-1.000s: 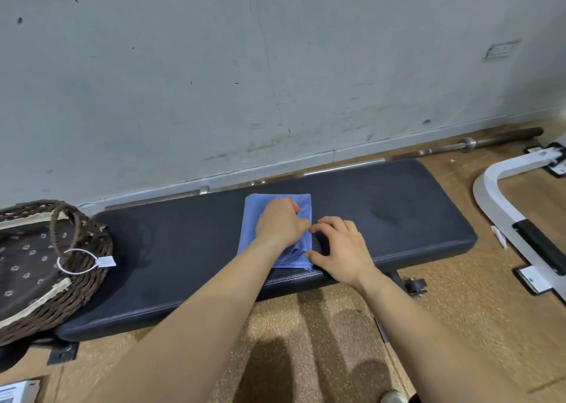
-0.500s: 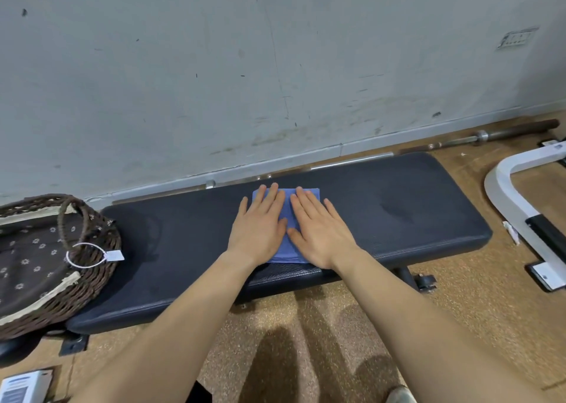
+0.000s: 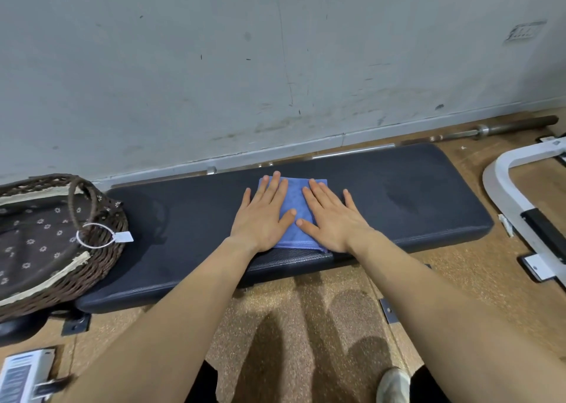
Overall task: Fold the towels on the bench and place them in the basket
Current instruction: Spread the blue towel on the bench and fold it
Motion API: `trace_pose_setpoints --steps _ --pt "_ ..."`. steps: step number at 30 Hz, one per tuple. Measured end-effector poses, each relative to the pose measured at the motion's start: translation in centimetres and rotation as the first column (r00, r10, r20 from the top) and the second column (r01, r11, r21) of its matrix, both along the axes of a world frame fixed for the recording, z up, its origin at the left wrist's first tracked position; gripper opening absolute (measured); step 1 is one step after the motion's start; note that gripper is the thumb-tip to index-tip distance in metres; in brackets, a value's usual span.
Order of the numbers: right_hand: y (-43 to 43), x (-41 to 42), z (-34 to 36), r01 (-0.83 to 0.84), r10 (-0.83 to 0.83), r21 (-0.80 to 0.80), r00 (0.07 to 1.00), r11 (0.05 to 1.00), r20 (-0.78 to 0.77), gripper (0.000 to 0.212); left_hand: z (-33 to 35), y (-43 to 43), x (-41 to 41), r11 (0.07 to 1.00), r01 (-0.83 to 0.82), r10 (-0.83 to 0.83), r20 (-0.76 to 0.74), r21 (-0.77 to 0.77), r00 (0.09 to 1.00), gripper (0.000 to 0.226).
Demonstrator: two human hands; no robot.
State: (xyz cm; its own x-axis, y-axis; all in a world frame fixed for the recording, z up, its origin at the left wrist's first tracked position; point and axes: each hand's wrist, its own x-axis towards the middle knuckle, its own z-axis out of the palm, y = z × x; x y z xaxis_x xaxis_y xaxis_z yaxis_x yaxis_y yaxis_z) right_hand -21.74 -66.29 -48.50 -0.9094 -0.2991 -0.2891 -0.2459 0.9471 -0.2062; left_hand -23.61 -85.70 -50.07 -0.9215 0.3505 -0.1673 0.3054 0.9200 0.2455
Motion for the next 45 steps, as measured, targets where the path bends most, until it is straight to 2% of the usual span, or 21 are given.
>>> trace_pose_setpoints --steps 2,4,7,9,12,14,17,21,24,26,30,35,38,42,45 --pt "-0.2 -0.2 1.3 -0.061 0.064 0.044 0.995 0.997 -0.07 0.074 0.2 -0.4 0.8 0.988 -0.111 0.119 -0.068 0.11 0.991 0.068" --pt "-0.3 -0.3 2.6 -0.14 0.144 0.043 0.984 0.989 -0.107 0.067 0.7 -0.7 1.6 0.92 -0.289 0.317 -0.071 0.266 0.946 0.061" --pt "-0.7 -0.3 3.5 -0.184 0.188 0.055 0.98 0.981 -0.07 0.063 1.9 -0.8 1.7 0.804 -0.503 0.514 0.054 0.316 0.856 0.054" --pt "-0.9 -0.3 3.7 -0.167 0.17 0.06 0.985 0.984 -0.043 0.066 2.9 -0.7 1.0 0.758 -0.585 0.55 0.198 0.29 0.811 0.05" --pt "-1.1 -0.3 3.9 -0.163 0.163 0.073 0.987 0.984 -0.006 0.07 4.1 -0.7 -0.2 0.666 -0.663 0.551 0.375 0.341 0.746 0.016" --pt "-1.1 -0.4 3.9 -0.169 0.169 0.08 0.986 0.982 0.0 0.069 4.7 -0.9 -1.0 0.608 -0.696 0.522 0.467 0.383 0.713 0.024" --pt "-1.2 -0.6 3.8 -0.168 0.169 0.063 0.986 0.984 -0.003 0.067 4.6 -1.6 -1.9 0.549 -0.726 0.492 0.542 0.414 0.681 0.017" --pt "-2.3 -0.8 3.0 -0.154 0.153 0.031 0.988 0.988 0.011 0.068 5.3 -2.4 -2.2 0.551 -0.712 0.467 0.546 0.436 0.695 0.016" --pt "-3.7 -1.0 2.2 -0.081 0.082 -0.019 0.995 0.997 0.058 0.073 6.0 -2.9 -2.6 0.561 -0.695 0.474 0.513 0.451 0.716 0.018" --pt "-4.8 -0.9 1.8 -0.025 0.029 -0.059 0.997 0.998 0.07 0.075 6.5 -3.0 -2.9 0.597 -0.655 0.457 0.475 0.463 0.752 0.014" --pt "-5.6 -0.3 1.7 0.03 -0.024 -0.12 0.998 0.992 0.053 0.076 6.8 -2.7 -3.0 0.707 -0.551 0.431 0.348 0.443 0.832 0.023" --pt "-3.8 0.1 2.8 -0.089 0.062 -0.19 0.988 0.978 -0.144 0.05 6.7 -2.9 -3.2 0.763 -0.498 0.42 0.27 0.412 0.867 0.025" --pt "-3.7 0.4 3.5 -0.19 0.183 -0.14 0.981 0.972 -0.058 0.047 6.7 -2.8 -3.3 0.8 -0.466 0.405 0.234 0.378 0.884 0.025" --pt "-3.8 0.1 4.4 -0.264 0.267 -0.047 0.96 0.963 0.084 0.065 7.0 -3.0 -3.8 0.85 -0.391 0.346 0.187 0.354 0.92 0.029" --pt "-3.3 -0.4 4.7 -0.288 0.289 -0.02 0.955 0.957 0.074 0.07 7.5 -2.8 -4.4 0.878 -0.318 0.291 0.127 0.358 0.948 0.032"
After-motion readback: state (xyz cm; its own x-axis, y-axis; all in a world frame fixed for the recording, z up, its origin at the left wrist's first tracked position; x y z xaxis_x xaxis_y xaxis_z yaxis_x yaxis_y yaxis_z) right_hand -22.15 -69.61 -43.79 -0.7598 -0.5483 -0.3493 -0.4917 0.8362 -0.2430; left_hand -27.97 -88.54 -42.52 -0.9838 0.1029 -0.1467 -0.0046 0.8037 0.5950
